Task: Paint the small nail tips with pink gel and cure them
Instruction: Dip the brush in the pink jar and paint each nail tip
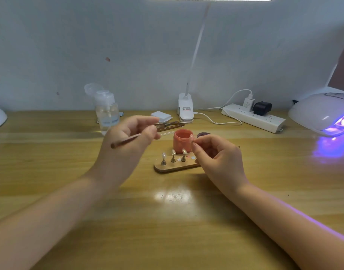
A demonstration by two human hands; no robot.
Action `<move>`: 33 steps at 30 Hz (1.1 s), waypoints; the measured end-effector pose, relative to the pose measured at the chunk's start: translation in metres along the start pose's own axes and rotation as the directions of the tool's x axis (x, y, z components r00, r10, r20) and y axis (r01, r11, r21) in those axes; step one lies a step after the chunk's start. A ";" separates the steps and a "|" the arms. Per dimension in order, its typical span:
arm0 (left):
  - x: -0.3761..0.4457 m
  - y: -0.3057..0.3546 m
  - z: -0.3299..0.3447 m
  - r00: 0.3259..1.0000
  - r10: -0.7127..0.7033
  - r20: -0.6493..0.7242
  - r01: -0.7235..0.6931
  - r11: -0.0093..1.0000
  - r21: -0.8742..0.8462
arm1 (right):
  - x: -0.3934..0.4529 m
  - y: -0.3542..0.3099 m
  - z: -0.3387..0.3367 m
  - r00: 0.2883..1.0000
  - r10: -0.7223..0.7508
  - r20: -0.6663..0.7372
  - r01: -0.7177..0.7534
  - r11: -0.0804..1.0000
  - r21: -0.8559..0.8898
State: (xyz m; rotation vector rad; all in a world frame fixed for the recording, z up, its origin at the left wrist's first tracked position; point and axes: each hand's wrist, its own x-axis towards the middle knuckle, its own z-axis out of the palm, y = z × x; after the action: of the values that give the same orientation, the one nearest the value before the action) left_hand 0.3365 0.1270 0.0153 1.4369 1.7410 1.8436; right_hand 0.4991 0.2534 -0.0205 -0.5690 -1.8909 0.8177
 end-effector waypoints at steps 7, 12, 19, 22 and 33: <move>-0.029 0.011 0.016 0.968 0.237 0.086 -0.249 0.951 0.181 | 0.001 0.001 0.000 1.000 -0.002 -0.003 0.002 1.000 -0.012; -0.030 0.009 0.015 0.961 0.244 0.131 -0.266 0.944 0.197 | 0.001 -0.002 -0.001 1.000 -0.009 0.006 0.009 1.000 -0.020; -0.032 0.010 0.015 0.961 0.263 0.090 -0.275 0.945 0.175 | 0.000 -0.002 -0.002 1.000 -0.026 0.013 0.026 0.999 -0.028; -0.031 0.009 0.017 0.963 0.245 0.116 -0.264 0.943 0.202 | 0.000 -0.002 -0.002 0.999 -0.044 0.009 0.044 0.998 -0.041; -0.033 0.009 0.018 0.965 0.232 0.121 -0.253 0.943 0.218 | 0.000 -0.002 -0.001 0.998 -0.055 -0.005 0.054 0.997 -0.060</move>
State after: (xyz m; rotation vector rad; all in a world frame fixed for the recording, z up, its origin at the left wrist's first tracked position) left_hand 0.3701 0.1117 0.0039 1.8727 1.8535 1.6934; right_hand 0.5001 0.2527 -0.0188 -0.5543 -1.9216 0.7247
